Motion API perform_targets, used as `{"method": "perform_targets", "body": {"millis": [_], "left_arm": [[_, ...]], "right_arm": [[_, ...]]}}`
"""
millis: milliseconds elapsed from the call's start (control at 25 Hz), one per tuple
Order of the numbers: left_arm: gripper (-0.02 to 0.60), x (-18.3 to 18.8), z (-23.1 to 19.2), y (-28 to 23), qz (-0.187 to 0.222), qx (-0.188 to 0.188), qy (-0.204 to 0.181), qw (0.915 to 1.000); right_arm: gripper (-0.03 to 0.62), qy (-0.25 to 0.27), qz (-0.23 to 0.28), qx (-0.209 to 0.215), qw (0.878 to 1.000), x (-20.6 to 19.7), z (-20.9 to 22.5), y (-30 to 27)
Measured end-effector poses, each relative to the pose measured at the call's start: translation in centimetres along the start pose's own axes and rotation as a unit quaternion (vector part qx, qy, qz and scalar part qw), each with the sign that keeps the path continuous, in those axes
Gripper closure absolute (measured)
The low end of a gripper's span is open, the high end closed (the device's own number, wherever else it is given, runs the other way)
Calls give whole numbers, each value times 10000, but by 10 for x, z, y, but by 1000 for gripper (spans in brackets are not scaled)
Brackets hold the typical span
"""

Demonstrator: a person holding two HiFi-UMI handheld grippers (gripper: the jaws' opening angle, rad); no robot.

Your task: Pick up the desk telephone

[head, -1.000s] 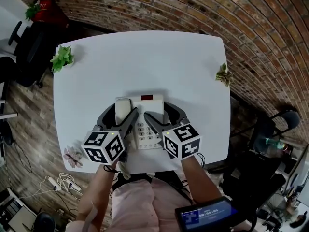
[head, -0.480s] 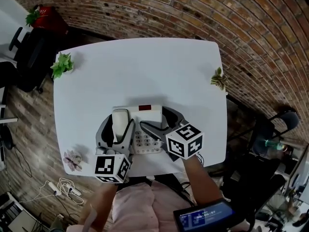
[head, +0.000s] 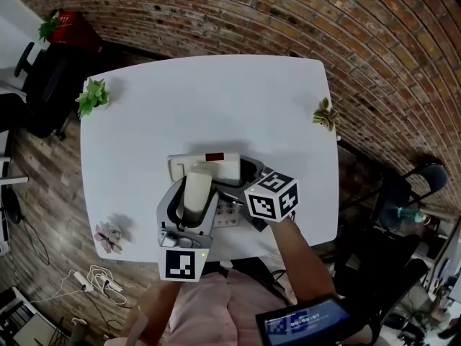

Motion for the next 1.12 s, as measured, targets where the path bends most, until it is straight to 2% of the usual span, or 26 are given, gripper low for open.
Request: {"method": "perform_targets", "body": {"millis": [80,120,200,280,320,360,480,600,720,800,880,960,1040,1120], "left_arm": [[325,-8,-19,1,-74,346,607,9975],[325,-10,-26,1,-81,454,732,9963],[328,-10,-32,2,-74,632,659,9958],[306,-5,-29,1,-27,765,434,9961],[276,-3,-27,0,-14,795,380,9961],[242,-2,-26,-1,-20,829,389,9958],[212,-4,-29,-1,-117,995,558,9934],[215,-9,-43,2,-219,1217,776,9893],[224,-11,-53,5,-264,1467,829,9854],[236,-10,-51,1,-275,1354,869,9866],[236,-10,-42,-6,-316,990,812,9913],[184,-10,-35,-9,-329,700,751,9942],[170,-12,-39,-6,-298,554,900,9940],[145,-15,-51,0,-288,429,1237,9910]], "right_arm": [[175,95,61,56,9999,2,-2,0],[175,112,68,58,9999,2,-3,0],[175,82,45,45,9999,1,-1,0],[175,48,36,30,10000,0,0,0],[175,47,40,27,10000,0,0,0],[175,52,43,27,10000,0,0,0],[175,73,49,35,10000,0,0,0],[175,70,73,20,9999,0,0,0],[180,119,137,47,9998,2,-3,0],[181,121,160,57,9998,3,-3,-1],[181,96,157,64,9998,3,-2,-1],[181,99,150,84,9998,2,-2,-1],[184,136,166,132,9997,2,-2,0],[184,213,228,190,9993,2,-4,2]]}}
Point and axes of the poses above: the fingertips, and each gripper's own axes: y backward along the fingers, z to its right, x out of its top, the point moved 6 cm from there along y, backward along the fingers, and after that the axes turned 3 degrees about y, right-handed, at the moved point
